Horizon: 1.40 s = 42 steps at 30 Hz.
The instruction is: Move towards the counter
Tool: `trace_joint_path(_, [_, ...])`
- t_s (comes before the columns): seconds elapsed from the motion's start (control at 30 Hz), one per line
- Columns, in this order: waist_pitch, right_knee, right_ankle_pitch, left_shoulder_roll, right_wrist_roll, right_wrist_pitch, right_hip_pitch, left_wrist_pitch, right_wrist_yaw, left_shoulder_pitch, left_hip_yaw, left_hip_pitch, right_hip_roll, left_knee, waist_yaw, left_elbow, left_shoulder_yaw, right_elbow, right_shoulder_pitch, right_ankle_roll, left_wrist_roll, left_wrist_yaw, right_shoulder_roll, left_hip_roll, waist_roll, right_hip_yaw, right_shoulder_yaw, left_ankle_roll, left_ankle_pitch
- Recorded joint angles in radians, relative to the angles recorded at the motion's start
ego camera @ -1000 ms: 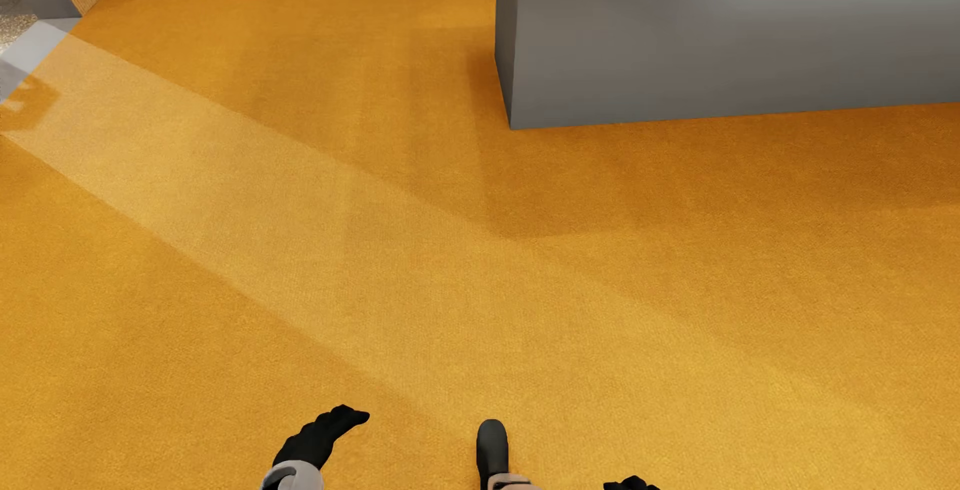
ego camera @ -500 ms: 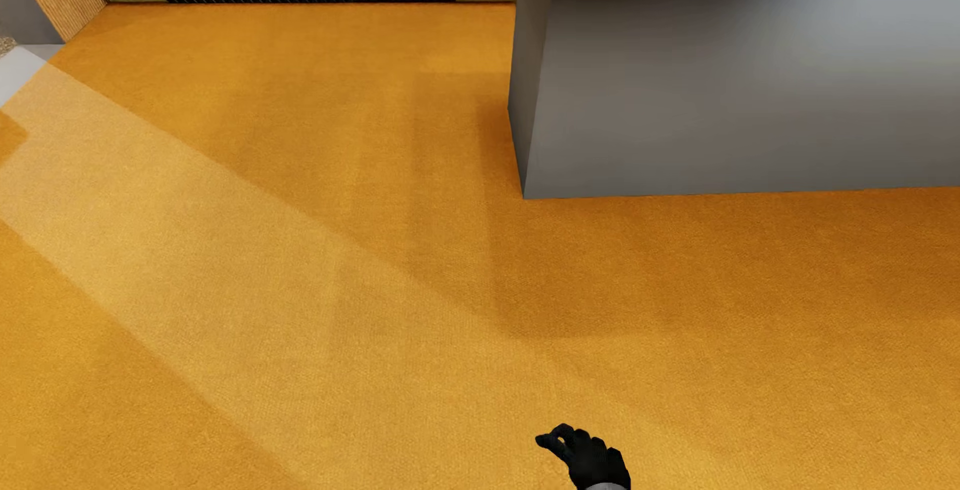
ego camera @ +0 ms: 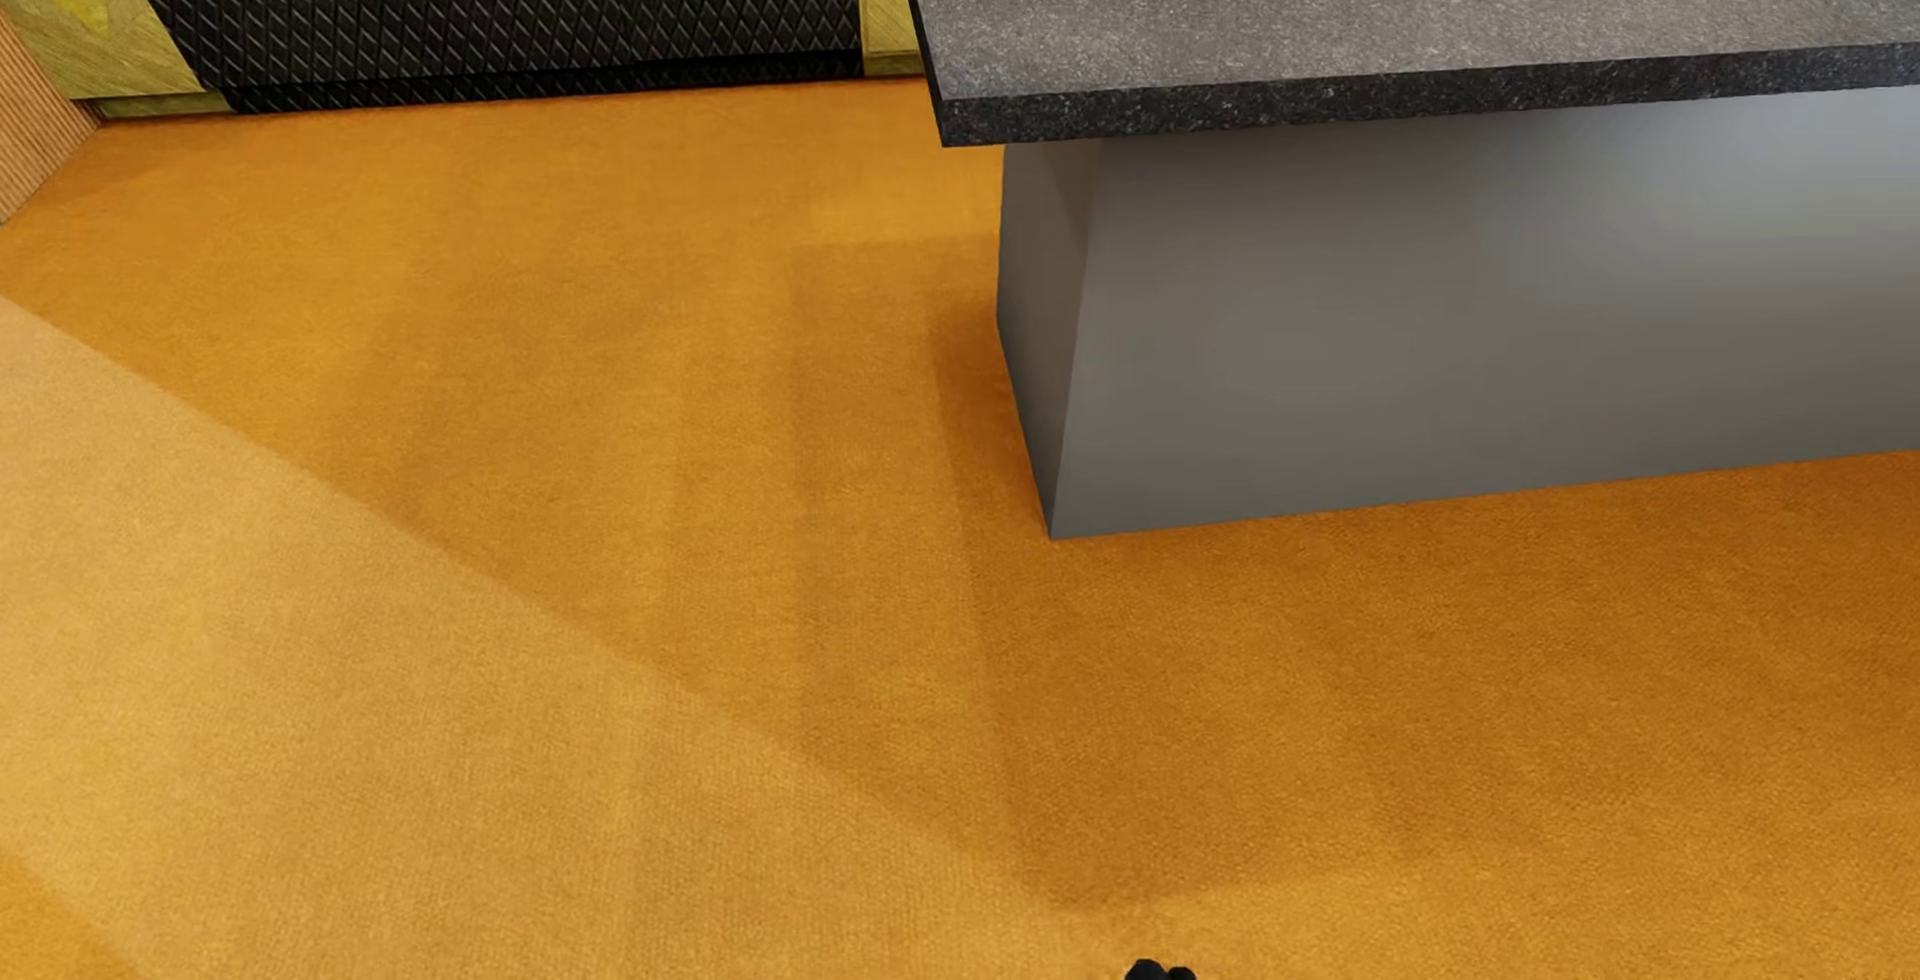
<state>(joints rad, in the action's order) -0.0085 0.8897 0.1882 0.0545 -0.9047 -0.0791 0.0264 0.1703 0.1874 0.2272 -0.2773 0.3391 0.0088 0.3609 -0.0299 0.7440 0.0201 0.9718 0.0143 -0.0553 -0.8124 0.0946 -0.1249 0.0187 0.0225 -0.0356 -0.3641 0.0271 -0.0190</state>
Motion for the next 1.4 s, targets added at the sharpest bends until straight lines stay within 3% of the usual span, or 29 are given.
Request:
trace_joint_path(0.03, [0.003, 0.133, 0.09, -0.003, -0.018, 0.014, 0.076, -0.016, -0.028, -0.004, -0.027, -0.021, -0.069, 0.008, -0.002, -0.003, 0.004, 0.002, 0.001, -0.081, 0.001, 0.005, -0.033, -0.024, 0.016, 0.026, -0.024, 0.008, -0.028])
trace_joint_path(0.07, [0.006, 0.245, 0.125, -0.003, -0.02, 0.023, 0.151, -0.041, -0.038, -0.009, -0.047, -0.045, -0.12, 0.014, -0.001, 0.006, 0.006, -0.011, 0.012, -0.121, -0.001, 0.02, -0.062, -0.05, 0.033, 0.034, -0.029, 0.014, -0.055])
trace_joint_path(0.17, [0.016, 0.346, -0.14, -0.013, 0.073, -0.016, 0.336, -0.046, 0.012, -0.075, -0.066, -0.122, -0.133, 0.028, 0.013, 0.049, 0.001, -0.087, 0.083, -0.078, -0.019, 0.047, -0.087, -0.119, 0.066, 0.007, 0.089, 0.027, -0.126])
trace_joint_path(0.23, [0.02, 0.208, -0.312, -0.018, 0.14, -0.047, 0.412, -0.055, 0.056, -0.11, -0.044, -0.169, -0.146, 0.031, 0.032, 0.046, 0.005, -0.133, 0.121, -0.047, -0.031, 0.052, -0.07, -0.146, 0.074, 0.014, 0.171, 0.031, -0.162])
trace_joint_path(0.3, [0.02, -0.067, -0.364, -0.004, 0.144, -0.053, 0.446, -0.086, 0.067, -0.13, -0.005, -0.217, -0.13, 0.003, 0.058, 0.012, 0.04, -0.152, 0.139, 0.019, -0.031, 0.046, -0.063, -0.164, 0.075, 0.008, 0.183, 0.029, -0.176])
trace_joint_path(0.33, [0.018, -0.24, -0.343, 0.007, 0.134, -0.052, 0.444, -0.101, 0.065, -0.138, 0.021, -0.244, -0.096, -0.024, 0.071, -0.004, 0.061, -0.153, 0.146, 0.013, -0.029, 0.039, -0.058, -0.17, 0.073, -0.033, 0.18, 0.027, -0.172])
trace_joint_path(0.37, [0.016, -0.395, -0.243, 0.017, 0.126, -0.05, 0.43, -0.109, 0.064, -0.145, 0.051, -0.27, -0.036, -0.048, 0.085, -0.016, 0.081, -0.151, 0.153, 0.005, -0.025, 0.031, -0.051, -0.175, 0.068, -0.139, 0.178, 0.024, -0.167])
trace_joint_path(0.4, [0.017, -0.485, -0.12, 0.02, 0.119, -0.05, 0.409, -0.11, 0.064, -0.151, 0.078, -0.292, 0.003, -0.054, 0.095, -0.02, 0.098, -0.146, 0.162, -0.012, -0.021, 0.026, -0.046, -0.182, 0.064, -0.236, 0.179, 0.021, -0.17])
trace_joint_path(0.43, [0.019, -0.475, -0.109, 0.02, 0.111, -0.051, 0.396, -0.105, 0.063, -0.157, 0.102, -0.311, 0.01, -0.047, 0.1, -0.018, 0.109, -0.139, 0.17, 0.001, -0.018, 0.025, -0.041, -0.187, 0.062, -0.261, 0.179, 0.017, -0.175])
trace_joint_path(0.57, [0.009, -0.52, -0.153, 0.001, 0.083, -0.066, 0.296, -0.045, 0.007, -0.166, 0.202, -0.368, -0.036, -0.038, 0.1, 0.033, 0.101, -0.089, 0.175, 0.052, -0.004, 0.047, -0.001, -0.176, 0.045, -0.147, 0.173, -0.052, -0.118])
trace_joint_path(0.67, [-0.001, -0.576, -0.157, 0.007, 0.027, -0.039, 0.237, -0.054, -0.086, -0.125, 0.263, -0.373, -0.032, -0.01, 0.095, 0.043, 0.108, -0.074, 0.115, 0.073, 0.0, 0.032, -0.006, -0.15, 0.03, -0.09, 0.117, -0.119, -0.067])
trace_joint_path(0.73, [-0.003, -0.58, -0.176, 0.021, 0.018, -0.025, 0.214, -0.056, -0.071, -0.097, 0.281, -0.383, -0.022, 0.0, 0.099, 0.058, 0.144, -0.102, 0.075, 0.084, -0.013, 0.011, -0.011, -0.133, 0.02, -0.07, 0.12, -0.149, -0.054])
trace_joint_path(0.83, [-0.01, -0.583, -0.2, 0.038, 0.079, -0.025, 0.187, -0.014, -0.013, -0.075, 0.302, -0.407, -0.003, -0.005, 0.104, 0.114, 0.175, -0.156, 0.033, 0.095, -0.032, -0.03, 0.017, -0.111, 0.007, -0.052, 0.187, -0.178, -0.036])
trace_joint_path(0.93, [-0.018, -0.586, -0.226, 0.046, 0.098, -0.02, 0.167, 0.001, 0.011, -0.077, 0.321, -0.413, 0.011, 0.007, 0.109, 0.144, 0.181, -0.19, 0.0, 0.101, -0.04, -0.042, 0.03, -0.096, -0.003, -0.041, 0.19, -0.186, -0.018])
trace_joint_path(1.07, [-0.023, -0.592, -0.252, 0.043, 0.077, -0.008, 0.149, -0.019, -0.011, -0.082, 0.33, -0.404, 0.032, 0.05, 0.106, 0.096, 0.16, -0.163, -0.027, 0.107, -0.016, -0.006, 0.024, -0.079, -0.013, -0.04, 0.114, -0.186, -0.006])
trace_joint_path(1.4, [-0.032, -0.566, -0.298, 0.056, 0.034, -0.06, 0.152, -0.048, -0.023, -0.12, 0.316, -0.333, 0.091, 0.207, 0.111, 0.008, 0.169, 0.005, 0.025, 0.131, 0.017, 0.009, 0.042, -0.034, -0.037, -0.051, 0.086, -0.199, 0.021])
